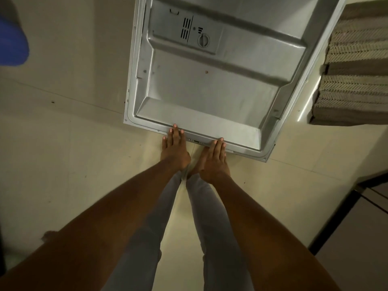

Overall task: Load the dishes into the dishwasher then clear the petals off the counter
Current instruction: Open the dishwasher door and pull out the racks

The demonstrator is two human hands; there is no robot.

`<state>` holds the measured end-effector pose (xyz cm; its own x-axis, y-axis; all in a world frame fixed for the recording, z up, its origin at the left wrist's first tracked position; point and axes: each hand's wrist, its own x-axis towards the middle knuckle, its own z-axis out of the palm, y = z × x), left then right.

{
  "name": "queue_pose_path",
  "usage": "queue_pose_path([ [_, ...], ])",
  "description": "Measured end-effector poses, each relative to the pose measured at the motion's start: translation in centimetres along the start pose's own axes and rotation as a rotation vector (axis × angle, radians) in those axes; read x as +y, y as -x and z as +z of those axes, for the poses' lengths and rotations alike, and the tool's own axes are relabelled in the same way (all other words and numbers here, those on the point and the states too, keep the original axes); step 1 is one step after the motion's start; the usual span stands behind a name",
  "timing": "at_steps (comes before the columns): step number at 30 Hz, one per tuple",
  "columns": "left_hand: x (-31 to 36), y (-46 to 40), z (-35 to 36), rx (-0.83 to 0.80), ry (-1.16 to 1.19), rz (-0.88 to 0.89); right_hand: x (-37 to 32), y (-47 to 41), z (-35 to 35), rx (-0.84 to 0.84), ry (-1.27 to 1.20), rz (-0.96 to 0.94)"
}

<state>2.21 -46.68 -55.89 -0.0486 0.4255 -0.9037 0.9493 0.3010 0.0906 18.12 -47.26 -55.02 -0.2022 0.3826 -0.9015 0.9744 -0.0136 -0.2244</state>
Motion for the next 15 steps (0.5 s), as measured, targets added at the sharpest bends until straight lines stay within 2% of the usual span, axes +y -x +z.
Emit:
queue_pose_path([
  [4, -0.9, 0.3, -0.9, -0.005, 0.007, 0.021, 0.2, 0.6, -1.4, -0.049, 0.0, -0.002],
  [10, 0.4, 1.7, -9.0, 0.051, 0.008, 0.043, 1.3, 0.4, -7.0, -0.099, 0.055, 0.011],
  [15, 3.2, 5.0, -16.0, 0.156, 0.031, 0.122, 1.1, 3.5, -15.4, 0.025, 0.084, 0.008],
])
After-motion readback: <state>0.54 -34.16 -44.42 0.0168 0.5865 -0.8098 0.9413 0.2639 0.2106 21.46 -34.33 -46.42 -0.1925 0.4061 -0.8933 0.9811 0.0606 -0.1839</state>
